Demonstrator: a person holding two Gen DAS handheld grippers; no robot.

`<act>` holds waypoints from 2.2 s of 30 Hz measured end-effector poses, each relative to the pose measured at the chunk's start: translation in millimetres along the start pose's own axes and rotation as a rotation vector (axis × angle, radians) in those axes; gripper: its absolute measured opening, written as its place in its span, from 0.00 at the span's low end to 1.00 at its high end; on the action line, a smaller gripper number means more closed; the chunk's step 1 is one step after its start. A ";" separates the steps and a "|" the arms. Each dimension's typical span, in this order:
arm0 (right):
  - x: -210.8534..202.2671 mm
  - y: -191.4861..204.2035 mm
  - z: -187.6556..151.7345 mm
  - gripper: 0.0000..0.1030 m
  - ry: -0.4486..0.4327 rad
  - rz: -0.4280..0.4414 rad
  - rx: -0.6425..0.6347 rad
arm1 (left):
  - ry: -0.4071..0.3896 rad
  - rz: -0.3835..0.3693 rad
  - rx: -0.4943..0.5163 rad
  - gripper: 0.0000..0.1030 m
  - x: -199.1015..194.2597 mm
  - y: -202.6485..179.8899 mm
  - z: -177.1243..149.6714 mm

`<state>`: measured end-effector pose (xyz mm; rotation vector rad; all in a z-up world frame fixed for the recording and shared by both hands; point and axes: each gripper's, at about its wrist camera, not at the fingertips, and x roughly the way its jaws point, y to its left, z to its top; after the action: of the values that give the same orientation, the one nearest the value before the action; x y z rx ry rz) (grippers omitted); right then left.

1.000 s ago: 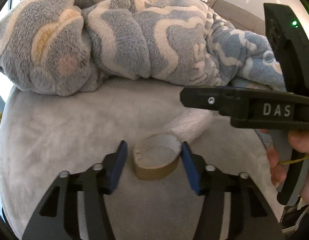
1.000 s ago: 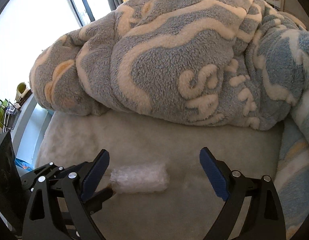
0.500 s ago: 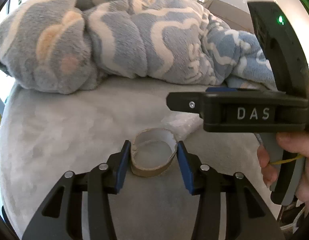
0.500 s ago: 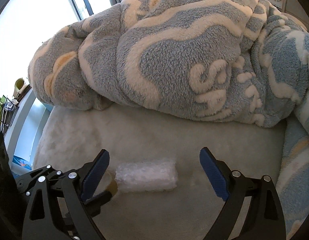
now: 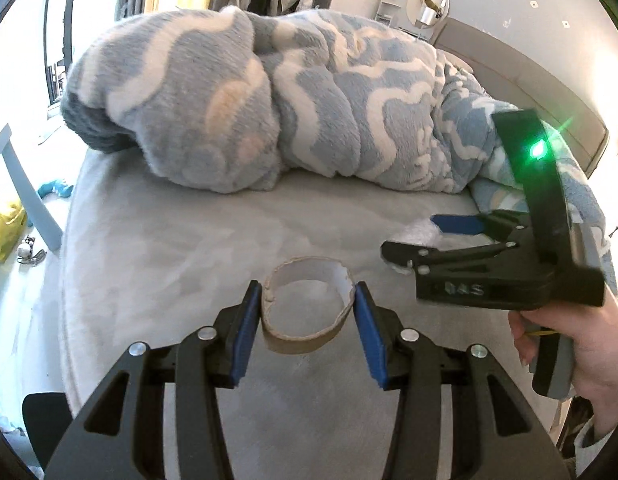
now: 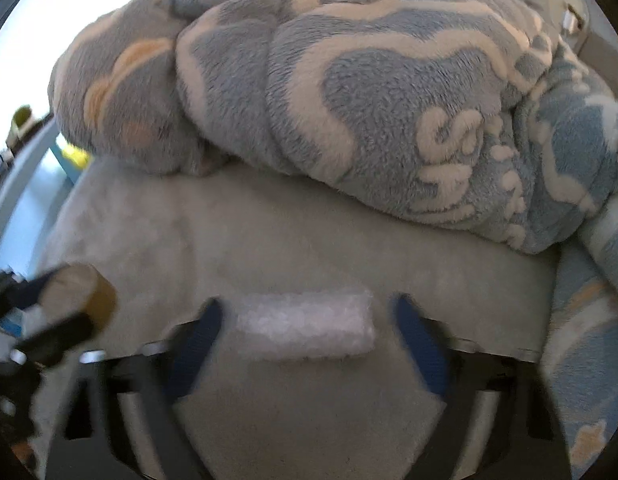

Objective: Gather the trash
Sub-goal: 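Grasp the brown tape roll with the left tool while the right tool grasps the bubble wrap, then carry the tape roll and bubble wrap in both tools over the bin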

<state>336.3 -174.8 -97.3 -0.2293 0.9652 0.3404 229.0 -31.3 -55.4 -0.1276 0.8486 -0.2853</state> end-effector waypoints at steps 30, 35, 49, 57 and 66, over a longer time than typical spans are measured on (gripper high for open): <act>-82.4 69.4 -43.2 0.64 -0.133 0.079 -0.013 | -0.042 0.085 -0.007 0.48 -101.5 40.4 -58.0; -90.6 93.3 -52.8 0.64 -0.140 0.150 -0.003 | -0.043 0.092 -0.021 0.48 -115.4 52.0 -67.9; -108.4 163.2 -66.9 0.64 -0.166 0.233 -0.066 | -0.060 0.170 -0.084 0.48 -150.7 102.8 -93.9; -112.5 198.3 -60.0 0.64 -0.190 0.298 -0.086 | -0.034 0.225 -0.143 0.48 -153.0 142.2 -108.3; -110.5 250.4 -50.6 0.64 -0.192 0.359 -0.135 | 0.101 0.295 -0.220 0.48 -127.9 199.1 -150.8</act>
<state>144.3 19.2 -43.1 -0.1424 0.7920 0.7452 74.5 197.3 -106.7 -0.1921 0.9848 0.0795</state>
